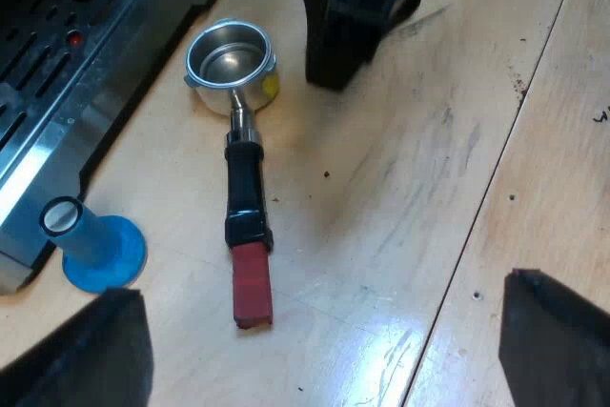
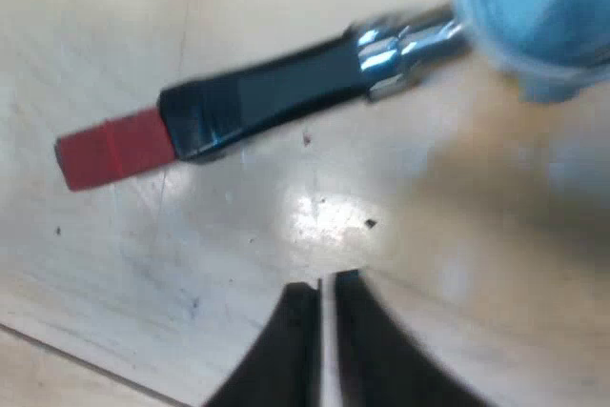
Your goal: Put the handle in the coffee machine
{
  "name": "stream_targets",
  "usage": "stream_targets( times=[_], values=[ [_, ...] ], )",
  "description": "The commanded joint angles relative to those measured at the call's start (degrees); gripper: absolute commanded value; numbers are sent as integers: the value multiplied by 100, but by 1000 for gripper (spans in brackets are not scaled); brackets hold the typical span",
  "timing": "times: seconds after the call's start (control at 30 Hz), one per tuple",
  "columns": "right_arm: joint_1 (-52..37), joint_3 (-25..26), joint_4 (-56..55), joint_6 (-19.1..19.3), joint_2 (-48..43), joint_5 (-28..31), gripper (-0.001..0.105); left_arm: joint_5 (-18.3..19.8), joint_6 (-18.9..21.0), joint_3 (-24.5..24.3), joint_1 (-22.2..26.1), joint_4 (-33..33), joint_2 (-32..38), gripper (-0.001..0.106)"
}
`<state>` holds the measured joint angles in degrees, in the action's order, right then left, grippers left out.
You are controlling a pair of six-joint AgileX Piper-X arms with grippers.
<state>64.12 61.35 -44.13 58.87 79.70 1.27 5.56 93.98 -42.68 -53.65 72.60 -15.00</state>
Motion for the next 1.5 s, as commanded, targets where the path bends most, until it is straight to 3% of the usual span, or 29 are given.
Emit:
stream_targets(
  times=[0.03,0.13,0.27,0.47,0.57,0.67,0.87,1.0,1.17,1.5],
  values=[
    [25,41,-231,192,-319,152,32,-94,67,-18,-16,-89,-2,75],
    [25,41,-353,337,-571,150,50,-94,67,-18,-16,-89,-2,75],
    [25,41,-419,412,-820,164,57,-94,79,-18,-16,-89,-2,75],
    [25,150,-646,465,-1142,565,78,-94,132,-18,-16,-89,-2,75],
    [25,367,-1042,951,-1168,1080,83,-94,142,-18,-16,-89,-2,75],
    [25,466,-1138,1306,-1168,1207,87,-94,207,-18,-16,-89,-2,75],
    [14,466,-1137,1510,-1132,1327,86,-94,207,56,-16,-218,-2,75],
    [14,466,-1137,1646,-1114,1436,86,-94,193,242,-16,-665,-2,75],
    [14,466,-1137,1853,-1098,1478,86,-345,165,385,-16,-1769,-14,75],
    [-363,466,-970,1938,-843,1134,86,-371,110,1150,-16,-2066,-26,75]
  ],
)
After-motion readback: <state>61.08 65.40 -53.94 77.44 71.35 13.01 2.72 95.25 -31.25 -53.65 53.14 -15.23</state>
